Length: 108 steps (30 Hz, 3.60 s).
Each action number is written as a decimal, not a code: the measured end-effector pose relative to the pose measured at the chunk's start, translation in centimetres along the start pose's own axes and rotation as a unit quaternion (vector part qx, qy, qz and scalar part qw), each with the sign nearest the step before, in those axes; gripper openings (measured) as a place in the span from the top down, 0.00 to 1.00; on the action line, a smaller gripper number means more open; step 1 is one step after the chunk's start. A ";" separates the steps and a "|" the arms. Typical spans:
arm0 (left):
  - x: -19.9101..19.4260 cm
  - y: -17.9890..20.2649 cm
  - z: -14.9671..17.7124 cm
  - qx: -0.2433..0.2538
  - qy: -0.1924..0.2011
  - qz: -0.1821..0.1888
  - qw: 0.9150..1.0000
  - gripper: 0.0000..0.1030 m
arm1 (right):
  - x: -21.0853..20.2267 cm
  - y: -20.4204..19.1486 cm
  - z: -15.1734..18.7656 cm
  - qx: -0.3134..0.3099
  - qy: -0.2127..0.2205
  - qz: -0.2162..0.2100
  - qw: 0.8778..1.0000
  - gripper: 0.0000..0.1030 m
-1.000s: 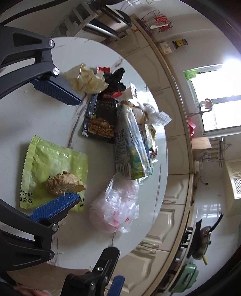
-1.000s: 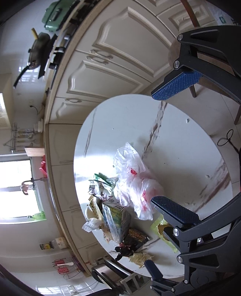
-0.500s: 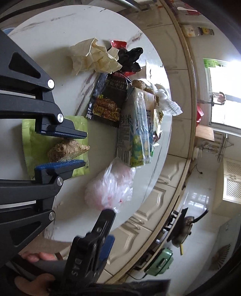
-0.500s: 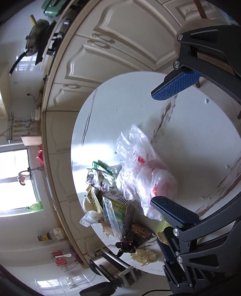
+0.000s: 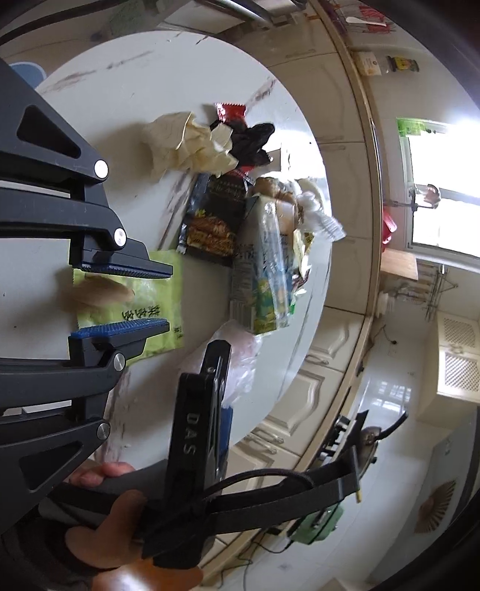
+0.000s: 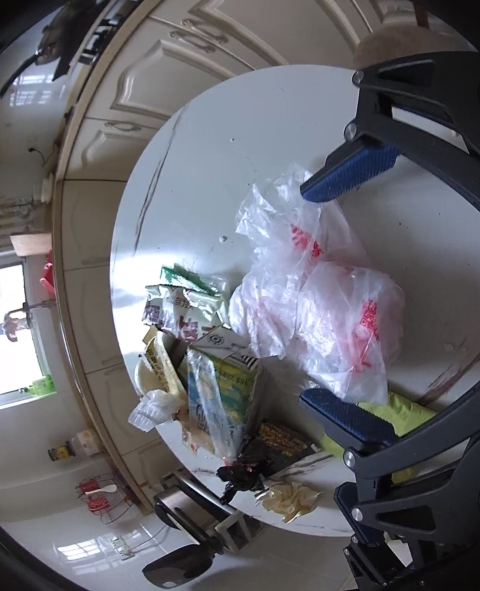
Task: Collect trash
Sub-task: 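Grasp the clear plastic bag with the right tool while the left holds ginger, then carry both items to the blue bucket and open the left tool, then open the right tool to drop the plastic bag into the bucket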
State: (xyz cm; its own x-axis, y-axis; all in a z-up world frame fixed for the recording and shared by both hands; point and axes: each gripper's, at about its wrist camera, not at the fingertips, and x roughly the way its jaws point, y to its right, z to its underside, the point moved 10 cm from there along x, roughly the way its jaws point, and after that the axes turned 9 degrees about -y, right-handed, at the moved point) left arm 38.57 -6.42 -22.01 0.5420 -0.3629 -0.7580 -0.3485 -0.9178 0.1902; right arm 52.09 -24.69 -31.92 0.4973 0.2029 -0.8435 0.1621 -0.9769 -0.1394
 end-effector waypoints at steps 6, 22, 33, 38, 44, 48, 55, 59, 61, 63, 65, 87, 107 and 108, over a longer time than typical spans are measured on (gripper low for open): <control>1.0 0.6 0.6 0.015 -0.012 -0.014 1.000 0.81 | -0.6 0.1 0.9 0.001 0.014 -0.043 0.999 0.49; -1.6 -2.7 3.8 -0.011 0.016 -0.017 1.000 0.50 | -3.9 0.5 2.4 0.029 0.056 -0.070 0.996 0.50; -0.9 -1.7 3.5 0.001 0.010 -0.002 1.000 0.83 | -5.7 -0.5 3.1 0.019 0.069 -0.059 0.996 0.50; -1.8 -2.5 3.1 -0.022 0.030 0.009 0.999 0.84 | -7.1 -1.9 3.3 0.005 0.080 -0.049 0.996 0.50; -5.7 -4.2 2.6 -0.043 0.070 0.020 0.996 0.84 | -9.4 -5.8 3.3 -0.024 0.095 -0.053 0.994 0.50; -9.7 -8.1 3.9 -0.073 0.090 -0.008 0.993 0.83 | -10.5 -11.0 3.5 -0.065 0.097 -0.074 0.990 0.50; -15.6 -20.4 12.5 -0.187 0.081 -0.088 0.975 0.83 | -9.4 -24.4 6.2 -0.165 0.068 -0.134 0.975 0.50; -17.0 -28.9 19.2 -0.281 0.054 -0.140 0.948 0.83 | -6.0 -33.5 9.2 -0.231 0.020 -0.170 0.958 0.50; -17.2 -33.5 23.0 -0.321 0.029 -0.178 0.930 0.83 | -3.9 -37.6 10.7 -0.257 -0.006 -0.186 0.948 0.50; -16.6 -37.0 26.0 -0.349 0.004 -0.197 0.916 0.83 | -1.7 -41.0 12.1 -0.279 -0.032 -0.202 0.938 0.50; -15.2 -40.4 28.8 -0.387 -0.017 -0.180 0.904 0.83 | 0.8 -44.2 13.5 -0.299 -0.058 -0.209 0.929 0.50; -7.5 -56.2 38.2 -0.583 -0.119 -0.198 0.779 0.51 | 21.4 -55.8 22.1 -0.344 -0.225 -0.208 0.887 0.40; -16.9 -37.9 15.6 -0.335 0.060 -0.277 0.898 0.38 | -3.4 -40.9 8.7 -0.278 0.094 -0.106 0.950 0.05; -17.1 -35.7 13.7 -0.309 0.076 -0.273 0.908 0.35 | -5.3 -38.9 8.0 -0.262 0.116 -0.095 0.953 0.03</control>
State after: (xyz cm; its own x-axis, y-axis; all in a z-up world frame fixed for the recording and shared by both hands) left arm 31.28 34.80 -24.34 0.6212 0.1990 -0.7580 0.4741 -0.8656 0.1613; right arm 36.36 11.73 -26.17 0.5817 0.4421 -0.6827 0.6420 -0.7650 0.0516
